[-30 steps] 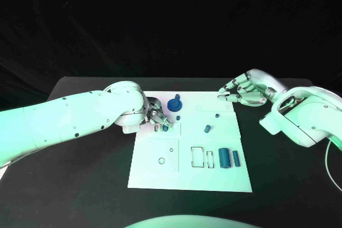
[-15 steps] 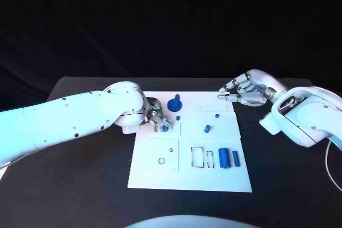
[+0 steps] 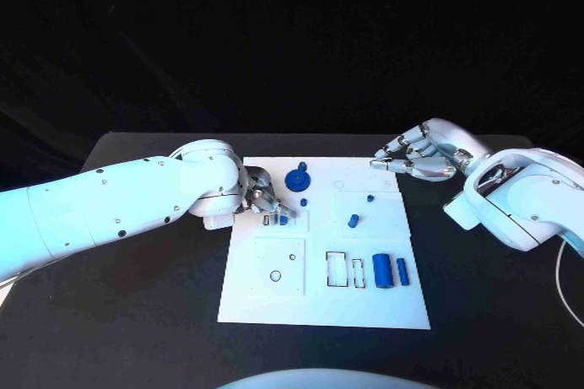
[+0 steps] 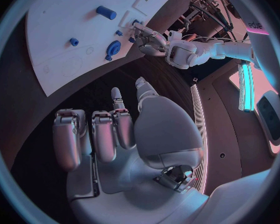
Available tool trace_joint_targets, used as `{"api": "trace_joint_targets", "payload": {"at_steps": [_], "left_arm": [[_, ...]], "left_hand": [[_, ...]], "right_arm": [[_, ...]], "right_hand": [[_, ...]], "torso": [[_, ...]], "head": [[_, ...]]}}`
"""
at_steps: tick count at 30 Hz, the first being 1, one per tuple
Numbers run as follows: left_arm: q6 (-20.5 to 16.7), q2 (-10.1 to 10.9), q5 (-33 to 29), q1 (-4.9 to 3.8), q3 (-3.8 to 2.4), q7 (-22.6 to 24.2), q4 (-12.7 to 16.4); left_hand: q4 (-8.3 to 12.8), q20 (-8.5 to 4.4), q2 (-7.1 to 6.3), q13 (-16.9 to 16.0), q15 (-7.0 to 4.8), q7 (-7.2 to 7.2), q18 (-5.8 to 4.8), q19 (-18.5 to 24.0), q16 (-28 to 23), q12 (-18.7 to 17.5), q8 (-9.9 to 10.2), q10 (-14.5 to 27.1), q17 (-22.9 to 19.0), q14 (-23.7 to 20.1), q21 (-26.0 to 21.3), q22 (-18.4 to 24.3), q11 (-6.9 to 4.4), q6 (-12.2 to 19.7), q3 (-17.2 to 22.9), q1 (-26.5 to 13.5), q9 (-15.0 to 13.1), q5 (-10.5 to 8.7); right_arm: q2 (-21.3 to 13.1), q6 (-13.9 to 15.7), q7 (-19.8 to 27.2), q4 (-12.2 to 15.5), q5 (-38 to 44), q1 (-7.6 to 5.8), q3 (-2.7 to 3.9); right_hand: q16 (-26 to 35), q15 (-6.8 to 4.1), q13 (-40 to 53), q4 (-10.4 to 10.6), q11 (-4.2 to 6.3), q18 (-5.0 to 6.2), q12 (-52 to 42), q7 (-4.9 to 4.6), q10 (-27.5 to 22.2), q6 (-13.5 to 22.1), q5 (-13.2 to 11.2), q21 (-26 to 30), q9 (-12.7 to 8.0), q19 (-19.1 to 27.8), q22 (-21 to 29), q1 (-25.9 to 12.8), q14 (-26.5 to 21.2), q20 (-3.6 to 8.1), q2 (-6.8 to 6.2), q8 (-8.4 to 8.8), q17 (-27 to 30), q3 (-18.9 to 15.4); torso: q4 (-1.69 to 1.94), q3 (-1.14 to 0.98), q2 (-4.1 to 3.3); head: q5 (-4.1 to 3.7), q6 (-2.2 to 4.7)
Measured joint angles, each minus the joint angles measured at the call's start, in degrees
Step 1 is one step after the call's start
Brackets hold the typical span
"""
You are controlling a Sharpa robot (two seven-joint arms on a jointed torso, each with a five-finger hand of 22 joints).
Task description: Assemble the parts on the task board
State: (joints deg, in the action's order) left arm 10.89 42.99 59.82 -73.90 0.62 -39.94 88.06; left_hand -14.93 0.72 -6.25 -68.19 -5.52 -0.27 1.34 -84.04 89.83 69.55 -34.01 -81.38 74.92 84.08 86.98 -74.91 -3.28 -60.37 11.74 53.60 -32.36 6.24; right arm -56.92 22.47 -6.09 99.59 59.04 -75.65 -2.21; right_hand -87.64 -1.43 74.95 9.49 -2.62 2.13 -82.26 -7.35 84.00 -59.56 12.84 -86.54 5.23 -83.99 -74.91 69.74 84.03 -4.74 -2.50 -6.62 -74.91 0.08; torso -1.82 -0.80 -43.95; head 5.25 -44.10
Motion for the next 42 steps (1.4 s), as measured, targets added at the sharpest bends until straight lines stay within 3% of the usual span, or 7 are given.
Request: {"api": "trace_joint_targets", "payload": {"at_steps": [8,10,15,19,25,29,42], "left_arm": [[-0.8,1.0,-0.1,-0.68,-1.76,0.0,0.9],[-0.7,1.5,-0.2,-1.62,-1.98,0.0,1.0],[1.3,2.4,-0.9,-5.75,-2.47,0.0,-0.8],[3.0,2.1,-1.2,-7.28,-2.52,-0.1,-3.4],[3.5,-0.6,-1.4,-7.83,-2.21,-0.1,-7.9],[3.5,-2.3,-1.4,-7.88,-1.59,-0.1,-10.7],[6.4,-5.9,-1.2,-7.16,-0.18,-0.1,-16.7]], "left_hand": [[-1.2,0.0,0.54,2.0,0.0,-0.44,0.0,0.0,0.0,-2.5,-0.3,0.7,0.0,0.0,-0.8,0.0,0.27,0.5,-4.1,3.2,0.5,-0.45],[-1.0,0.0,0.76,4.0,0.0,-0.7,0.0,0.0,0.0,-4.6,-0.3,2.0,0.0,0.0,-1.3,0.0,0.5,1.6,-5.1,4.8,0.6,0.2],[-1.0,0.0,1.7,12.0,0.1,-2.15,0.0,0.0,0.0,-12.7,0.6,7.1,0.0,-0.1,-3.9,0.0,1.56,4.9,-7.0,8.0,1.3,0.35],[-1.1,0.84,2.97,15.0,1.06,-3.31,0.01,0.0,0.0,-15.3,2.9,8.9,0.0,-0.2,-4.3,0.0,2.73,7.8,-7.9,10.2,2.9,0.64],[-1.7,1.24,3.38,15.7,1.25,-3.78,0.01,0.0,0.0,-15.8,3.7,9.2,0.0,0.0,-4.3,0.0,3.07,8.3,-8.9,10.6,4.0,0.64],[-1.7,1.24,3.38,15.4,1.25,-3.5,0.01,0.0,0.0,-15.0,3.7,9.2,0.0,0.0,-4.3,0.0,3.01,7.5,-10.3,10.6,4.4,0.64],[-1.6,1.24,4.07,14.7,1.25,-2.77,0.01,0.0,0.0,-13.4,2.8,8.2,0.0,0.0,-3.8,0.0,2.45,5.6,-12.5,9.9,4.5,-0.86]], "right_arm": [[0.3,0.0,0.0,-0.5,-0.2,0.0,0.0],[0.4,0.0,0.0,-0.6,-0.3,0.0,0.0],[0.5,0.0,0.0,-0.9,-0.4,0.0,0.0],[0.8,0.0,0.0,-1.1,-0.5,0.0,-0.01],[1.2,0.0,0.1,-1.3,-0.6,0.0,-0.01],[1.4,0.0,0.1,-1.4,-0.7,0.0,-0.01],[1.7,0.0,0.1,-1.6,-0.7,0.01,-0.01]], "right_hand": [[0.0,0.0,0.0,0.5,0.0,0.0,0.0,0.2,0.0,0.2,0.0,0.0,0.0,0.0,0.0,0.0,0.0,0.0,0.0,0.0,0.0,-0.5],[0.0,0.0,0.0,0.6,0.0,0.0,0.0,0.2,0.0,0.2,0.0,0.0,0.0,0.0,0.0,0.0,0.0,0.0,0.01,0.0,0.0,-0.6],[0.0,0.0,0.0,0.5,0.0,0.0,0.0,0.2,0.0,0.2,0.0,0.0,0.0,0.0,0.0,-0.2,0.0,0.0,0.22,0.0,0.0,-0.8],[0.0,0.0,0.0,0.6,0.0,0.0,0.0,0.2,0.0,0.2,0.3,0.0,0.0,0.0,0.0,-0.2,0.0,0.0,0.22,0.0,0.0,-0.9],[0.0,0.0,0.0,0.6,0.0,0.0,0.0,0.2,0.0,0.2,0.4,0.0,0.0,0.0,0.0,-0.2,0.0,0.0,0.22,0.0,0.0,-0.9],[0.0,0.0,0.0,0.6,0.0,0.0,0.0,0.01,0.0,0.4,0.7,0.0,0.1,0.0,0.0,0.0,0.0,0.0,0.48,0.0,0.0,-1.3],[0.0,0.0,0.0,0.9,0.0,0.0,0.0,0.0,0.0,0.4,1.4,0.2,0.1,0.0,0.0,0.4,0.0,0.0,0.83,0.0,0.0,-1.5]], "torso": [[-0.05,-0.01,0.02],[-0.07,-0.01,0.01],[-0.08,-0.07,0.02],[0.0,-0.09,0.02],[0.06,0.03,-0.04],[0.07,0.08,-0.05],[0.07,0.04,-0.07]], "head": [[0.03,0.46],[0.01,0.6],[0.05,0.9],[0.18,1.25],[0.46,1.61],[0.59,1.66],[0.78,1.35]]}}
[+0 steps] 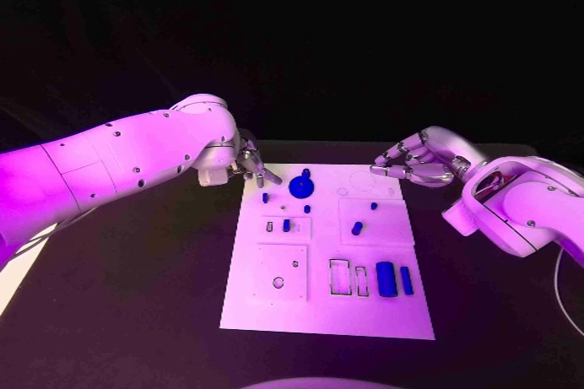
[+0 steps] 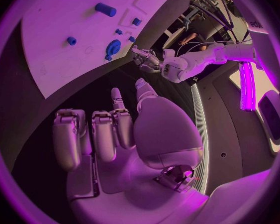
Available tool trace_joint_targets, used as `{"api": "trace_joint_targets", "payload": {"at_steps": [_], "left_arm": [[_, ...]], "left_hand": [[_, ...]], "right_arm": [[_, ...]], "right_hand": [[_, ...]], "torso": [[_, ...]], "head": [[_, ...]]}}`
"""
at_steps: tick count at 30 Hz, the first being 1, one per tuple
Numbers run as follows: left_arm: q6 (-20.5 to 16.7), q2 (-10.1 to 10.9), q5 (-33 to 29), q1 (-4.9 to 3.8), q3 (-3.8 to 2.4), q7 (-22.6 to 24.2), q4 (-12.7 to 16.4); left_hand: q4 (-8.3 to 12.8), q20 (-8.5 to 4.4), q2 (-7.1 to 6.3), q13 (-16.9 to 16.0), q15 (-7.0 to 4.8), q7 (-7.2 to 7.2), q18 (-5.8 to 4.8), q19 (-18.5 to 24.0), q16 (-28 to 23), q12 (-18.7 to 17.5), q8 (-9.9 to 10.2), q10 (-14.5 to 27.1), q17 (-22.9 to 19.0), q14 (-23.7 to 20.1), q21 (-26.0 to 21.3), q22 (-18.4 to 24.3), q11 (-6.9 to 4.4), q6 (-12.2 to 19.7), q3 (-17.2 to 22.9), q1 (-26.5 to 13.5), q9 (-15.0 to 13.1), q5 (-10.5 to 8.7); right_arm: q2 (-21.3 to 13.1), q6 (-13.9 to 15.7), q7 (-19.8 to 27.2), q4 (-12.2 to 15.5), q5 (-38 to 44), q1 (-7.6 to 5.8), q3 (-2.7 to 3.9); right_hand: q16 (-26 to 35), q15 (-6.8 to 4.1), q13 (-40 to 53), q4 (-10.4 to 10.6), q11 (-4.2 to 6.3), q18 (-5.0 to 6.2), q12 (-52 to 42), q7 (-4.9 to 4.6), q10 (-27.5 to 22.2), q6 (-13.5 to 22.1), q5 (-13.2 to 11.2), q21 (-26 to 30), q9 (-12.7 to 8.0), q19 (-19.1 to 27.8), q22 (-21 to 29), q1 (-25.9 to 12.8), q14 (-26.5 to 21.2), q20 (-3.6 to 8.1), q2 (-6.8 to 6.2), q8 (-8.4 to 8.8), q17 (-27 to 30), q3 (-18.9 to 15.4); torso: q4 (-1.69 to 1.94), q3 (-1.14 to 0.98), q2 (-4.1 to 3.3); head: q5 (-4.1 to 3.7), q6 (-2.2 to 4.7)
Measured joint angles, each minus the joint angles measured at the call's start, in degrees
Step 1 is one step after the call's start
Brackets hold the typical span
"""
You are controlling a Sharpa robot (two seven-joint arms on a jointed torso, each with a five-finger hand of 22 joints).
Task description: Assemble the parts on the task board
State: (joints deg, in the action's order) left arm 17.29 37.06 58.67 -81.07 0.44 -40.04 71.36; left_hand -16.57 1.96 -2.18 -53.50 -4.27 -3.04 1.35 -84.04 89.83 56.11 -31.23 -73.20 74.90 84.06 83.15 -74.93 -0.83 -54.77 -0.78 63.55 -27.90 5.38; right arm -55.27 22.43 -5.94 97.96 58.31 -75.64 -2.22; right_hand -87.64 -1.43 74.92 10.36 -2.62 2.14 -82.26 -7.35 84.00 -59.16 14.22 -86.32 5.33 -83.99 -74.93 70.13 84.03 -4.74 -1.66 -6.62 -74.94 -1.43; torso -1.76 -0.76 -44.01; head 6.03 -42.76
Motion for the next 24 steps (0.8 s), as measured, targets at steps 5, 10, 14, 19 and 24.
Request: {"api": "trace_joint_targets", "payload": {"at_steps": [5,10,14,19,24], "left_arm": [[1.3,-0.7,0.1,0.44,0.26,0.0,-1.3],[2.4,-0.9,0.1,0.67,0.34,0.0,-1.8],[3.0,-1.0,0.2,0.73,0.37,0.0,-2.1],[3.8,-1.0,0.2,0.75,0.37,0.0,-2.3],[4.4,-1.2,0.2,0.83,0.38,0.0,-2.6]], "left_hand": [[0.2,0.0,0.24,0.0,0.0,0.0,0.0,0.0,0.0,0.0,-0.2,0.0,0.0,0.0,0.0,0.0,0.0,0.0,-0.2,0.2,0.0,0.0],[0.2,0.0,0.37,0.0,0.0,0.0,0.0,0.0,0.0,0.0,-0.2,0.0,0.0,0.0,0.0,0.0,0.0,0.0,-0.2,0.4,0.1,0.0],[0.4,0.0,0.96,0.1,0.0,0.0,0.0,0.0,0.0,0.0,-0.2,0.0,0.0,0.0,0.0,0.0,0.0,0.0,-0.4,1.5,0.2,0.0],[0.6,0.0,1.04,0.1,0.0,0.0,-0.01,0.0,0.0,0.0,-0.2,-0.2,0.0,0.0,0.0,0.0,-0.2,0.0,-0.6,2.0,0.3,0.0],[0.7,0.0,1.34,0.2,0.0,0.0,0.0,0.0,0.0,0.0,-0.2,-0.2,0.0,0.0,0.0,0.0,-0.2,0.0,-0.7,2.7,0.3,0.01]], "right_arm": [[0.0,-0.1,0.0,0.0,0.0,0.0,0.0],[0.0,-0.1,0.0,-0.1,0.0,0.0,0.0],[0.0,-0.2,0.0,-0.1,0.0,0.0,0.0],[0.0,-0.2,0.0,-0.1,0.0,0.0,0.0],[0.0,-0.3,0.0,-0.1,0.0,0.0,0.0]], "right_hand": [[0.0,0.0,0.0,-0.2,0.0,0.0,0.0,0.0,0.0,0.0,0.3,0.0,0.1,0.0,0.0,0.0,0.0,0.0,0.0,0.0,0.0,-0.2],[0.0,0.0,0.0,-0.1,0.0,0.0,0.0,0.0,0.0,0.0,0.3,0.0,0.1,0.0,0.0,0.2,0.0,0.0,0.23,0.0,0.0,-0.4],[0.0,0.0,0.0,-0.2,0.0,0.0,0.0,0.0,0.0,0.0,0.3,0.0,0.0,0.0,0.0,0.2,0.0,0.0,0.23,0.0,0.0,-0.5],[0.0,0.0,0.0,-0.2,0.0,0.0,0.0,0.0,0.0,0.0,0.3,0.0,0.0,0.0,0.0,0.2,0.0,0.0,0.23,0.0,0.0,-0.5],[0.0,0.0,0.0,-0.2,0.0,0.0,0.0,0.0,0.0,0.0,0.4,0.0,0.0,0.0,0.0,0.2,0.0,0.0,0.23,0.0,0.0,-0.5]], "torso": [[-0.07,-0.04,0.0],[-0.07,-0.08,0.0],[-0.07,-0.12,0.02],[-0.03,-0.12,0.04],[-0.04,-0.13,0.05]], "head": [[0.12,-0.1],[0.07,-0.13],[0.02,-0.19],[0.07,-0.28],[0.12,-0.32]]}}
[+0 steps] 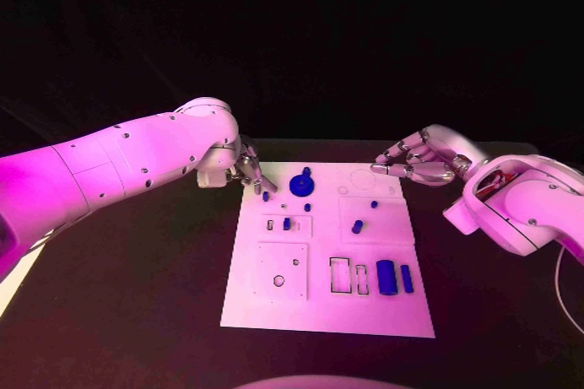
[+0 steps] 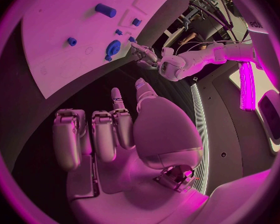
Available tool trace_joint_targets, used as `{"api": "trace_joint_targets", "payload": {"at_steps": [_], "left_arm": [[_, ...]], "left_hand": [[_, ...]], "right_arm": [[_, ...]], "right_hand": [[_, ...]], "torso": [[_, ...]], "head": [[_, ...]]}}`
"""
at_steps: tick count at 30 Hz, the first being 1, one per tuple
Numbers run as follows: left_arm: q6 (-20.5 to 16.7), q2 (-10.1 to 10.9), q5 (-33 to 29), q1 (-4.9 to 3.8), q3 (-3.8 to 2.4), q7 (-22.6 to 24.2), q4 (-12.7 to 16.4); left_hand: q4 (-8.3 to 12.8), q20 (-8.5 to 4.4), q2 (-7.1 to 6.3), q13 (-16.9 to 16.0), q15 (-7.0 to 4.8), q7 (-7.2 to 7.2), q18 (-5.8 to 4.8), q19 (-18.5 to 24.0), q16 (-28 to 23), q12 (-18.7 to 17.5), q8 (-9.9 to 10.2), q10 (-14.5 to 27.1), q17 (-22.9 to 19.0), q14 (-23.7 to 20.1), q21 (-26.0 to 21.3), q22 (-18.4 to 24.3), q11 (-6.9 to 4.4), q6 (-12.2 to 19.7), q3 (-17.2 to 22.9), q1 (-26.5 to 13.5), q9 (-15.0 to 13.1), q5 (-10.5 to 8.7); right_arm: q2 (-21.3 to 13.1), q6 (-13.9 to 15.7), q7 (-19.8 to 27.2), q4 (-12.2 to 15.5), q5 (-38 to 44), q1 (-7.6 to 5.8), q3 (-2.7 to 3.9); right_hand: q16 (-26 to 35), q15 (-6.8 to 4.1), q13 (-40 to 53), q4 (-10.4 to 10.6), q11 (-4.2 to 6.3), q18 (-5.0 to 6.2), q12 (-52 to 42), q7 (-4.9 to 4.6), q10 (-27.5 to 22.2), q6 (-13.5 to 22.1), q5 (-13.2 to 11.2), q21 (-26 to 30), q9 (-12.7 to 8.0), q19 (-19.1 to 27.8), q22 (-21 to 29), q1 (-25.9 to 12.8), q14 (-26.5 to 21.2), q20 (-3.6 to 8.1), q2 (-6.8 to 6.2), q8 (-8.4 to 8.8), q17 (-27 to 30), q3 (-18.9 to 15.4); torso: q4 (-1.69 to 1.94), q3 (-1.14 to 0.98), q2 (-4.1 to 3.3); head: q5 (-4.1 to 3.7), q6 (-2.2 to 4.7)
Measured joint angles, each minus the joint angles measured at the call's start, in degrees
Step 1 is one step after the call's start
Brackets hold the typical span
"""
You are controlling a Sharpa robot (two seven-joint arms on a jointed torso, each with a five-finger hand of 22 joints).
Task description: Assemble the parts on the task board
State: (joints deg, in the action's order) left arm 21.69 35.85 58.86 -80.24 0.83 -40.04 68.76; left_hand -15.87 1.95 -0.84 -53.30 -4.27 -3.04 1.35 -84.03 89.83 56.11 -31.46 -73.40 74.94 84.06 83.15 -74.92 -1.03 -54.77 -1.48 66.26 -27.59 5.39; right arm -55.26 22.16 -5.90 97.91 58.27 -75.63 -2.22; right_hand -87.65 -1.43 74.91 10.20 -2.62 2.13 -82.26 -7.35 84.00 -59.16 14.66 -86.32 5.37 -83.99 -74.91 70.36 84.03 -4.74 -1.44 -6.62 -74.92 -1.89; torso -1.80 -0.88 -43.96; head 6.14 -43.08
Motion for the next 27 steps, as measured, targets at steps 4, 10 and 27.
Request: {"api": "trace_joint_targets", "payload": {"at_steps": [4,10,27], "left_arm": [[0.2,-0.2,0.0,0.19,0.04,0.0,-0.2],[0.3,-0.5,-0.1,0.39,0.09,0.0,-0.5],[0.6,-0.8,-0.1,0.51,0.13,0.0,-0.6]], "left_hand": [[0.0,0.0,0.31,0.0,0.0,0.0,0.0,0.0,0.0,0.3,0.0,0.0,0.0,0.0,0.0,0.0,0.0,0.0,0.0,0.3,0.1,0.24],[0.0,0.0,0.57,0.0,0.0,0.0,0.0,0.0,0.0,0.3,0.0,0.0,0.0,0.0,0.0,0.0,0.0,0.0,0.0,1.0,0.1,0.24],[0.3,0.0,1.81,0.1,0.0,0.19,0.0,0.0,0.0,0.7,-0.2,0.0,0.0,0.0,0.0,0.0,0.0,-0.2,-0.3,3.2,0.4,0.54]], "right_arm": [[0.0,0.0,0.0,0.0,0.0,0.0,0.0],[0.0,-0.1,0.0,0.0,0.0,0.0,0.0],[0.1,-0.1,0.0,0.0,0.0,0.0,0.0]], "right_hand": [[0.0,0.0,0.0,0.0,0.0,0.0,0.0,0.0,0.0,0.0,0.1,0.0,0.0,0.0,0.0,0.0,0.0,0.0,0.0,0.0,0.0,0.0],[0.0,0.0,0.0,0.0,0.0,0.0,0.0,0.0,0.0,0.0,0.1,0.0,0.0,0.0,0.0,0.0,0.0,0.0,0.0,0.0,0.0,0.0],[0.0,0.0,0.0,0.0,0.0,0.0,0.0,0.0,0.0,0.0,1.0,0.0,0.1,0.0,0.0,0.8,0.0,0.0,0.36,0.0,0.0,-0.3]], "torso": [[-0.01,-0.01,0.01],[-0.02,0.0,0.01],[-0.01,0.0,0.0]], "head": [[0.01,-0.01],[0.01,-0.09],[-0.08,-0.35]]}}
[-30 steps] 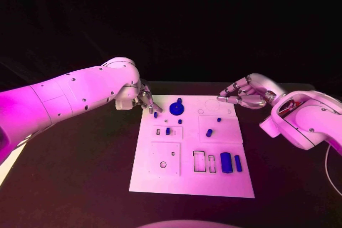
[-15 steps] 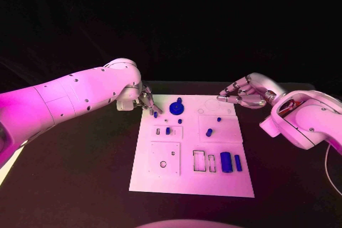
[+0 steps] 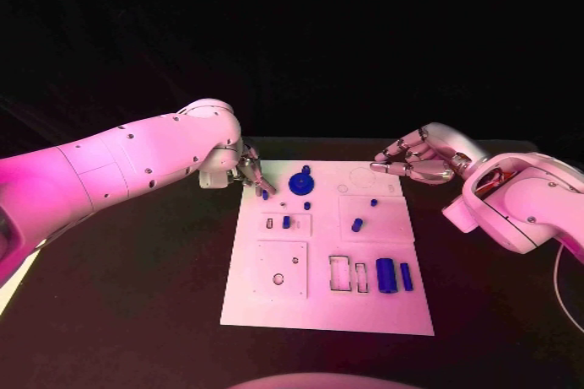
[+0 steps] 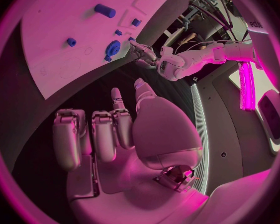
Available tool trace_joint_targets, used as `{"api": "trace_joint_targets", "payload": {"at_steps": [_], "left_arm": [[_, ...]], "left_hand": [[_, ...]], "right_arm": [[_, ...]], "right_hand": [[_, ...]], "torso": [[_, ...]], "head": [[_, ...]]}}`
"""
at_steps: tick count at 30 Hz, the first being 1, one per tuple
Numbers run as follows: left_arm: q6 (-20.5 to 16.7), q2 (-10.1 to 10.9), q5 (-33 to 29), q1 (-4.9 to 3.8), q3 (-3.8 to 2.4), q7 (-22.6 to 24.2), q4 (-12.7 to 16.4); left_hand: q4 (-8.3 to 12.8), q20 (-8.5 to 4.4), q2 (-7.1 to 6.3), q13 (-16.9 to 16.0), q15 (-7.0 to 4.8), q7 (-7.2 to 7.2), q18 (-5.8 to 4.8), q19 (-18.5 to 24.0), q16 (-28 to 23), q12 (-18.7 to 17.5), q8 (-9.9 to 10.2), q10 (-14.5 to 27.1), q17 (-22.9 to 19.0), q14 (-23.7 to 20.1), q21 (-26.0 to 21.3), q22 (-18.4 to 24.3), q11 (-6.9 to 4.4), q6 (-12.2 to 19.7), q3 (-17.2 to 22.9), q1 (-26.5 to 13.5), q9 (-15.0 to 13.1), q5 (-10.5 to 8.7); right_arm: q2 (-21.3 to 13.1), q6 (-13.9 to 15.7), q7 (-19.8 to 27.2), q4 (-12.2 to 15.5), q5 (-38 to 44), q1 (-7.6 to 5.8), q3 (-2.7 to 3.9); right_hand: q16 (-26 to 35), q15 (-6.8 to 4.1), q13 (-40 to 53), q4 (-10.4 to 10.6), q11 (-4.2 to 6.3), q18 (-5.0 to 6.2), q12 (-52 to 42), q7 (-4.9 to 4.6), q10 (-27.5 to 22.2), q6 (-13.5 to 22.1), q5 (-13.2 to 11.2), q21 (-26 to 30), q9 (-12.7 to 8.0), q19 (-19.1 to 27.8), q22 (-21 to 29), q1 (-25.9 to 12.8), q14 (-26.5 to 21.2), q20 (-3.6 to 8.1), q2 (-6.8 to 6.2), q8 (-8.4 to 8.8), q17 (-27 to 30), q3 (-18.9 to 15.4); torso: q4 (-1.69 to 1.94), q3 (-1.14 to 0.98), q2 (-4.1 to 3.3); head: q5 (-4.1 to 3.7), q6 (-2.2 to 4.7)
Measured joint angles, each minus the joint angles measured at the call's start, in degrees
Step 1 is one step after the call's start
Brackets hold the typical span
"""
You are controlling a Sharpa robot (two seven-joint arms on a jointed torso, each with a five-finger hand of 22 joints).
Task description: Assemble the parts on the task board
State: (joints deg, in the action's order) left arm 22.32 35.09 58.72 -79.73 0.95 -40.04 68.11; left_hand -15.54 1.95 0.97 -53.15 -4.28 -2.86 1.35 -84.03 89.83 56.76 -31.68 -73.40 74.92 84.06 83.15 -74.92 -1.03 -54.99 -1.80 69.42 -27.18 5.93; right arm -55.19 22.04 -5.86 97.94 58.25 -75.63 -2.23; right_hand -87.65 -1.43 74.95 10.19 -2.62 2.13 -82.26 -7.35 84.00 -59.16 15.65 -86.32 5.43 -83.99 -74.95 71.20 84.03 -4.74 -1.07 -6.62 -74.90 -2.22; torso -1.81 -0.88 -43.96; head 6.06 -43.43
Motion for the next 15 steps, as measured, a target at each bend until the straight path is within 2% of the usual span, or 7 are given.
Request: {"api": "trace_joint_targets", "payload": {"at_steps": [1,5,8,11,15], "left_arm": [[0.0,0.0,0.0,0.0,0.0,0.0,0.0],[0.0,0.0,0.0,0.0,0.0,0.0,0.0],[0.0,0.0,-0.1,0.0,0.0,0.0,-0.1],[-0.1,0.0,-0.2,-0.07,-0.07,0.0,-0.1],[-0.1,0.0,-0.3,-0.08,-0.07,0.0,-0.1]], "left_hand": [[0.0,0.0,0.05,0.0,0.0,-0.1,0.0,0.0,0.0,0.0,0.0,-0.1,0.0,0.0,0.0,0.0,-0.09,-0.1,0.0,0.0,0.0,0.0],[1.3,0.0,1.66,0.2,0.0,0.01,0.0,0.0,0.0,0.0,0.0,-0.2,0.0,0.0,0.0,0.0,-0.21,-0.4,1.3,2.8,0.3,0.0],[3.6,0.0,2.6,0.5,-0.13,0.17,0.0,0.0,0.0,0.0,0.0,-0.2,0.0,-0.1,0.0,0.0,-0.21,-0.2,3.6,6.6,0.6,-0.01],[6.7,-0.32,2.66,1.2,-0.43,0.37,0.0,0.1,0.0,-0.7,1.0,0.1,0.0,0.0,0.0,0.0,-0.49,0.7,7.6,10.5,1.4,0.02],[5.3,-0.42,2.28,1.9,-0.43,0.21,0.0,0.0,0.0,-1.2,1.4,0.2,0.0,0.0,0.0,0.0,-0.4,0.9,9.3,12.1,1.5,0.15]], "right_arm": [[0.0,0.0,0.0,0.0,0.0,0.0,0.0],[0.0,0.0,0.0,0.0,0.0,0.0,0.0],[0.0,0.0,0.0,0.0,0.0,0.0,0.0],[0.0,0.0,0.0,0.0,0.0,0.0,0.0],[0.1,0.0,0.0,0.0,0.0,0.0,0.0]], "right_hand": [[0.0,0.0,0.0,0.0,0.0,0.0,0.0,0.0,0.0,0.0,0.0,0.0,0.0,0.0,0.0,0.0,0.0,0.0,0.0,0.0,0.0,0.0],[0.0,0.0,0.0,0.0,0.0,0.0,0.0,0.0,0.0,0.0,0.0,0.0,0.0,0.0,0.0,0.0,0.0,0.0,0.0,0.0,0.0,0.0],[0.0,0.0,0.0,0.0,0.0,0.0,0.0,0.0,0.0,0.0,0.0,0.0,0.0,0.0,0.0,0.0,0.0,0.0,0.0,0.0,0.0,0.0],[0.0,0.0,0.0,0.0,0.0,0.0,0.0,0.0,0.0,0.0,0.0,0.0,0.0,0.0,0.0,0.0,0.0,0.0,0.0,0.0,0.0,0.0],[0.0,0.0,0.0,0.0,0.0,0.0,0.0,0.0,0.0,0.0,0.2,0.0,0.0,0.0,0.0,0.0,0.0,0.0,0.0,0.0,0.0,0.0]], "torso": [[0.0,0.01,0.0],[0.01,0.01,0.0],[0.01,0.01,0.0],[0.01,0.01,0.01],[0.0,0.01,0.0]], "head": [[0.0,0.0],[0.01,-0.03],[0.01,-0.08],[0.01,-0.1],[0.01,-0.23]]}}
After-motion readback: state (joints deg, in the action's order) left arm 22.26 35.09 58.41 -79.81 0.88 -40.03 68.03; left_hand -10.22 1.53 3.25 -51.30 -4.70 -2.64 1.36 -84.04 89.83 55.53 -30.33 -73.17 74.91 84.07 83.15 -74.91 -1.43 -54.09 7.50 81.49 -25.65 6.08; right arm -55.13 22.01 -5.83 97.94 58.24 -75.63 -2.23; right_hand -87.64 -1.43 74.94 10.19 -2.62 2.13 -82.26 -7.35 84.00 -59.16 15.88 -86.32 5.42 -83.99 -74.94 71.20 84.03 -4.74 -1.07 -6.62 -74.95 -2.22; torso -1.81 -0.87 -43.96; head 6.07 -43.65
